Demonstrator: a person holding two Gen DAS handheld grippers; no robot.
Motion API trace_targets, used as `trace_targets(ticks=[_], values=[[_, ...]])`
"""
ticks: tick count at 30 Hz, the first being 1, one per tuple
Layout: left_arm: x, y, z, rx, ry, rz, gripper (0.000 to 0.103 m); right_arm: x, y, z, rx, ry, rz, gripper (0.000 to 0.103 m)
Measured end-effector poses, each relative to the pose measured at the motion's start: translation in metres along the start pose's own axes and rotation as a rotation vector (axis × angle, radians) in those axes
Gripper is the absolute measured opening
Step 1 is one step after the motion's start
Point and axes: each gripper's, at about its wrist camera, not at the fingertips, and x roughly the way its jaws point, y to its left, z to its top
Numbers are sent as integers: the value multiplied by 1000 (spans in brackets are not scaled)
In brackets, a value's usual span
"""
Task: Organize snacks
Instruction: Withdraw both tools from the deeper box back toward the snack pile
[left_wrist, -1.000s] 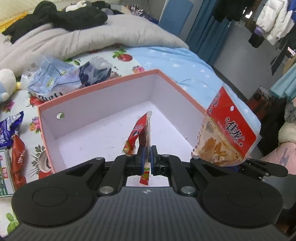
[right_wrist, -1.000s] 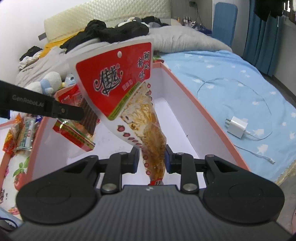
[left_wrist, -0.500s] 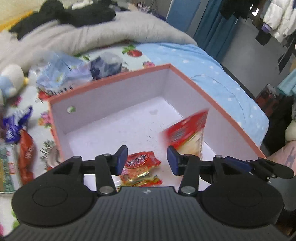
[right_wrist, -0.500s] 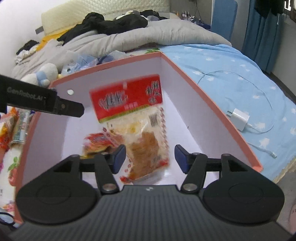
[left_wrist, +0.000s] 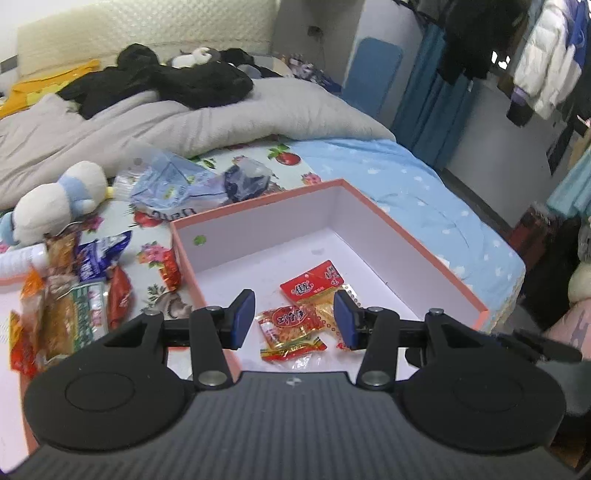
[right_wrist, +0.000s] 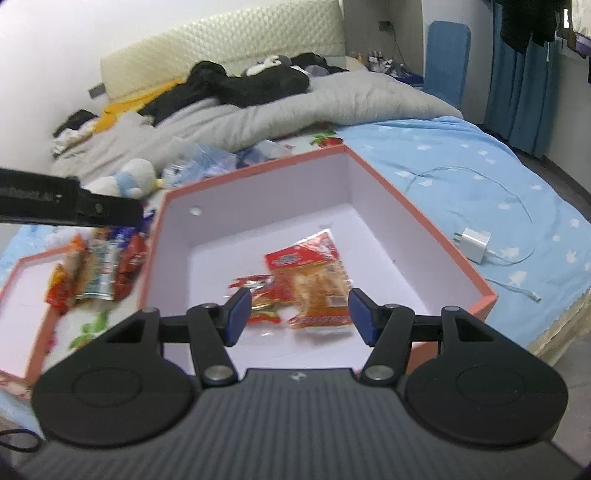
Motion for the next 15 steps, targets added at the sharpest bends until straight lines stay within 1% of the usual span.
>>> trace_targets(ticks=[5, 9, 15], values=[[-38, 2, -16, -37, -39, 8, 53, -33, 15, -8, -24, -36, 31, 60], [-67, 9, -43, -83, -60, 31, 53, -53, 28, -15, -48, -59, 59, 60], [-103, 31, -90, -151, -84, 107, 53, -67, 46, -33, -68, -49, 101, 60]])
